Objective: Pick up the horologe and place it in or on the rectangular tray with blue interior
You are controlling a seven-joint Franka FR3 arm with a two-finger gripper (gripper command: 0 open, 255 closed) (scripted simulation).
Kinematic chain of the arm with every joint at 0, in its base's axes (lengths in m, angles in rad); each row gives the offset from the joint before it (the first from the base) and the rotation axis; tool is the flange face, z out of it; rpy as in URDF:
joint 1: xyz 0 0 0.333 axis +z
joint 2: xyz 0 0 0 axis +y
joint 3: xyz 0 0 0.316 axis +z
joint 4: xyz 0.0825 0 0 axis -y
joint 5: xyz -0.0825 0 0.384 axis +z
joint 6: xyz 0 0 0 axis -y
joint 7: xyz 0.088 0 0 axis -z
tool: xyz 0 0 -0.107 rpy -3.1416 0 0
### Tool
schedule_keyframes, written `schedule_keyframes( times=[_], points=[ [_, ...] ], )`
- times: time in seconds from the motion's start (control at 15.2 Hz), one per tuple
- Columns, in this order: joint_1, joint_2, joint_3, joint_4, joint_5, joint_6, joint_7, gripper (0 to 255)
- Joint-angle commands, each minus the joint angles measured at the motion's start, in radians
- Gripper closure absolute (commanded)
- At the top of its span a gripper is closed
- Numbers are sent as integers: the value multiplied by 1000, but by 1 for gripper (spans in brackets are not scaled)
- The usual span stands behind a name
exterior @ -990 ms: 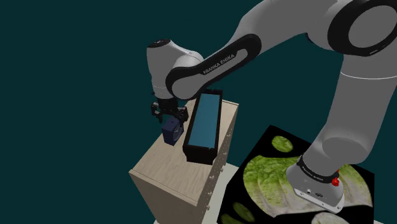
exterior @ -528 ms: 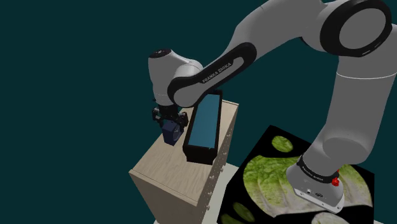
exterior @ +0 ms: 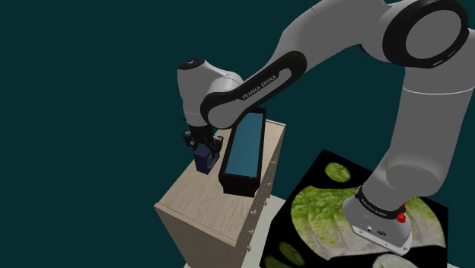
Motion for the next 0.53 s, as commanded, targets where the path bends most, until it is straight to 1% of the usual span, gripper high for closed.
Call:
schedule_keyframes(
  times=[0.0, 0.4, 0.46],
  points=[
    [0, 1, 0, 0, 0, 0, 0, 255],
    [0, 1, 0, 0, 0, 0, 0, 255],
    [-2, -7, 2, 4, 5, -10, -4, 255]
  ],
)
